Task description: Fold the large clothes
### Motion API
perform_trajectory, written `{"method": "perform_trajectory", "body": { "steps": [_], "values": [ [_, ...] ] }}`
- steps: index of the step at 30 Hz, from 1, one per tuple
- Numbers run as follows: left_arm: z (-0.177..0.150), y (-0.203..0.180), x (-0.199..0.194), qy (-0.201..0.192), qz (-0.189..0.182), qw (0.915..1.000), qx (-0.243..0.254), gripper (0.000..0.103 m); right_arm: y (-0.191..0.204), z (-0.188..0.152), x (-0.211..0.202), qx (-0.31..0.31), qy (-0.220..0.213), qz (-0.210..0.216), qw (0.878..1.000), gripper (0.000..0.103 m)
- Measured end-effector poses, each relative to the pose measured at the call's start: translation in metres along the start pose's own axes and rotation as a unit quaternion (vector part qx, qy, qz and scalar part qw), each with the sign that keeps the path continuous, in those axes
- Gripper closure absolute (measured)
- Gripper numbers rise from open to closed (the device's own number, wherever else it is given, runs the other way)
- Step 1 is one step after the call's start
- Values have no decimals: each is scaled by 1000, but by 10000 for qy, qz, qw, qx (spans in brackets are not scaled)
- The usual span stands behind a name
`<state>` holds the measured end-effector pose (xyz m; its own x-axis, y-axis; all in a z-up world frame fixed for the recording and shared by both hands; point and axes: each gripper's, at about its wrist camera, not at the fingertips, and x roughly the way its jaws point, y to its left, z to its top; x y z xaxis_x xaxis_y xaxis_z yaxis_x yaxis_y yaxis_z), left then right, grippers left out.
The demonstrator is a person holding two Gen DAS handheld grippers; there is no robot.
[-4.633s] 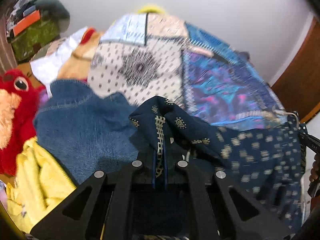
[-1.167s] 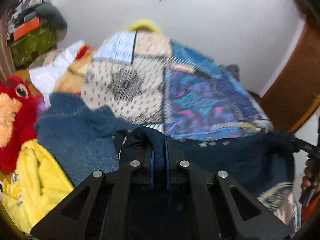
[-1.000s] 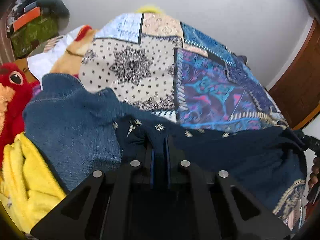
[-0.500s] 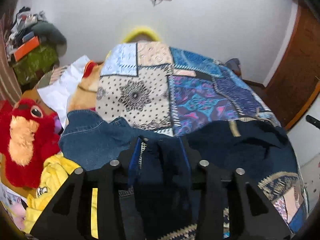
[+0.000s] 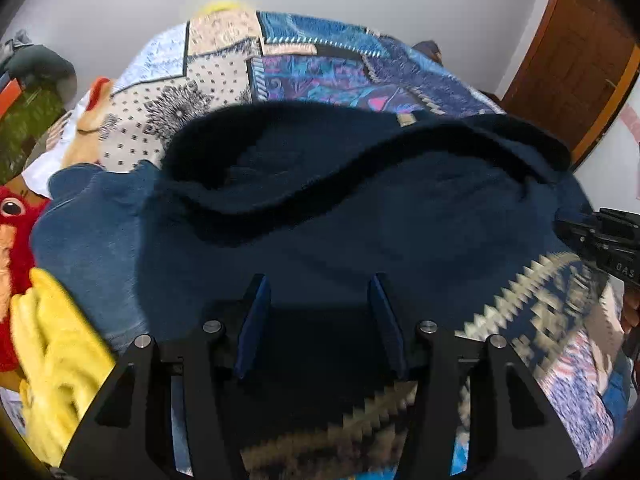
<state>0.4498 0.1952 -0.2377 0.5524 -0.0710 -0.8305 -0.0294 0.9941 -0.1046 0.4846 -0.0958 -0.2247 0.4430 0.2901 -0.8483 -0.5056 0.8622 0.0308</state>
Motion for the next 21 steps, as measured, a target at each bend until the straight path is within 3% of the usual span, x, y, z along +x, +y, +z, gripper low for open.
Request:
{"method": "perform_trajectory", "body": {
  "steps": [6, 11, 14, 16, 21],
  "values": [
    [43, 15, 29, -147, 190, 9994, -238, 50, -15, 44, 31, 50, -146, -110, 9998, 89],
    [72, 38, 19, -485, 533, 9953, -651, 50, -41, 86, 38, 538, -388, -754, 9949, 89],
    [73, 45, 1, -640, 447, 9944, -716, 50, -49, 94, 22, 988, -602, -463, 9922, 89],
    [67, 43, -14, -699, 357, 9948, -654, 50, -41, 92, 10, 963, -661, -193, 9930, 89],
    [44, 17, -47, -791, 279, 9964, -147, 50, 16, 68, -16, 115, -641, 53, 9979, 89]
  ]
}}
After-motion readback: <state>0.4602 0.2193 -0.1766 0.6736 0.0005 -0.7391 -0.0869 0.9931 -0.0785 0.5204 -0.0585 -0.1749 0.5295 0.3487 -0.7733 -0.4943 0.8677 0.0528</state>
